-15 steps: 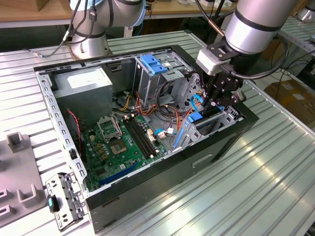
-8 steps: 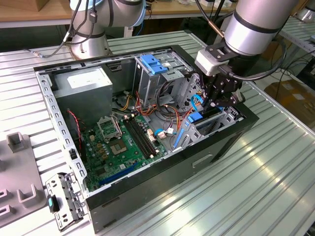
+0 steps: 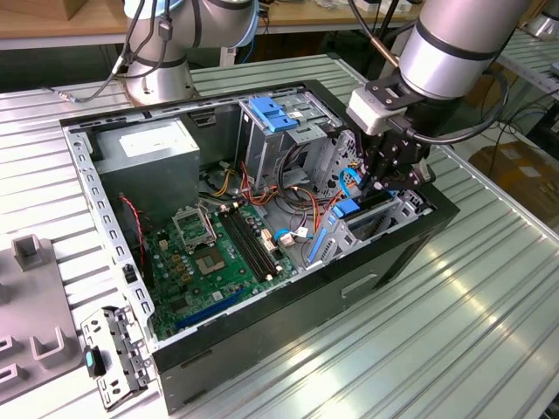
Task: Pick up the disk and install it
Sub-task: 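Insert the second disk wire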
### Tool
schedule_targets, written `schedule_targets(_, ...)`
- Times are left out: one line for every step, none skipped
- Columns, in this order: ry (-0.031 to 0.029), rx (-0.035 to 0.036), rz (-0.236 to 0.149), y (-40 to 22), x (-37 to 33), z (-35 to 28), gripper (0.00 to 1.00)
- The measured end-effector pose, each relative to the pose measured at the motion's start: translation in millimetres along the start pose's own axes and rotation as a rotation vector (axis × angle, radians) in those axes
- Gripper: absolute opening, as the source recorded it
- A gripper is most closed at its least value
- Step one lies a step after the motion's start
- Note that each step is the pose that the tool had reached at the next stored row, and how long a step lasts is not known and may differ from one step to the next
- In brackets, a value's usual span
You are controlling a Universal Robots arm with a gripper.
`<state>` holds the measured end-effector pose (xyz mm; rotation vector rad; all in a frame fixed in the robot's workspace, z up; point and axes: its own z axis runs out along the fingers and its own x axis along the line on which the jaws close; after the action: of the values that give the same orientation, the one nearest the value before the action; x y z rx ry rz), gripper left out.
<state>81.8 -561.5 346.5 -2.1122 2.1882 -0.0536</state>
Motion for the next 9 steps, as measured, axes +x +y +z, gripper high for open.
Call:
schedule_targets(0.0001, 0.0000, 0.000, 0.0, 0.1, 0.1, 0.16)
schedule_targets(0.0001, 0.0001, 0.000, 0.0, 0.1, 0.7, 0.16)
schedule_targets(-0.0002, 0.0001, 0.000, 0.1, 0.2, 1.7, 0.16)
schedule_targets(0.0000, 0.0000, 0.000, 0.1, 0.3, 2.5, 0.16)
schedule_targets(0.0001, 0.0000, 0.000, 0.2, 0.4, 3.1, 0.16)
schedule_targets(0.0002, 0.0000, 0.000, 0.3, 0.5, 3.9, 0.16)
schedule_targets(0.0003, 0.0000, 0.000, 0.4, 0.7, 5.0, 0.16)
schedule_targets(0.0006, -0.0001, 0.000, 0.5, 1.0, 6.3, 0.16)
schedule_targets(0.0003, -0.0001, 0.000, 0.5, 1.0, 6.5, 0.16)
